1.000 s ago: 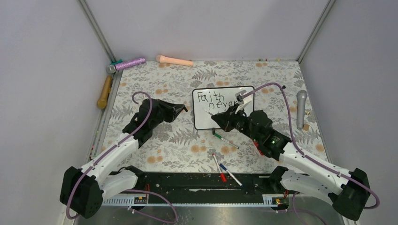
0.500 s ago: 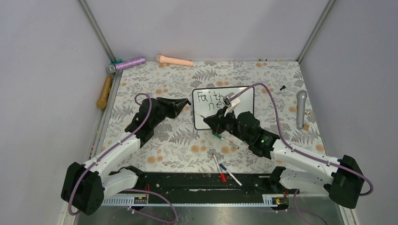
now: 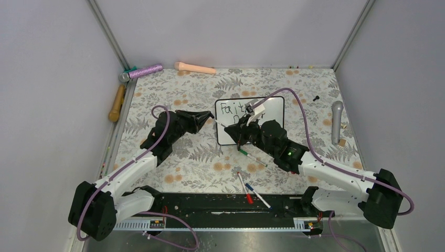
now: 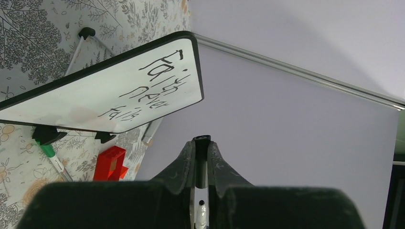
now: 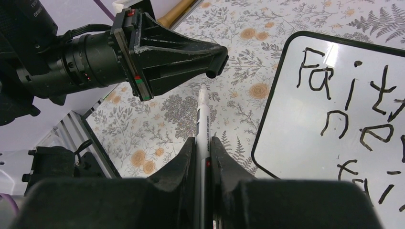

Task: Write a sentence on the whiteboard
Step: Insert the whiteboard marker without the cap into the pen cap.

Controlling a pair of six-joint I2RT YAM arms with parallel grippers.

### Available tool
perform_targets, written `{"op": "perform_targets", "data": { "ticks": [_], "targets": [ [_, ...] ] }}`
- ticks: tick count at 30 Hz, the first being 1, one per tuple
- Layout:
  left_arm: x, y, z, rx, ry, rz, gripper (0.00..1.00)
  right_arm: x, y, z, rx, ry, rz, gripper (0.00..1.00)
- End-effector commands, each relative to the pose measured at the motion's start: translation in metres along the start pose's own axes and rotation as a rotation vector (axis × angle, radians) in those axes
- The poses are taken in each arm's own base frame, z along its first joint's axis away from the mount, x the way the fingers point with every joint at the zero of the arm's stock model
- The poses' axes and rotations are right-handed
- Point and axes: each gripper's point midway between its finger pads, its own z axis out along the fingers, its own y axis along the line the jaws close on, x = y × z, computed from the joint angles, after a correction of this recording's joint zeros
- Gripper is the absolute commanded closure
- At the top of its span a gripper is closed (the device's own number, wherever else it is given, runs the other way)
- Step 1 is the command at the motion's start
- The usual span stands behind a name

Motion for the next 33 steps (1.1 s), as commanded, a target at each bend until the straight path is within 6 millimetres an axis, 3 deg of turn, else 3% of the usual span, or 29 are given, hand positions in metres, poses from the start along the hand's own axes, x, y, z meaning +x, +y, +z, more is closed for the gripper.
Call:
{"op": "perform_targets", "data": {
  "ticks": [1, 33],
  "targets": [
    [0.006, -0.019, -0.003, 0.067, 0.031, -0.035, 1.00, -0.033, 0.008, 0.004, 0.010, -0.086, -0.024, 1.00],
    [0.013, -0.015, -0.002, 0.066, 0.078, -0.038, 1.00, -0.028, 0.000, 0.021, 0.064, -0.062, -0.029, 1.00]
  ]
}}
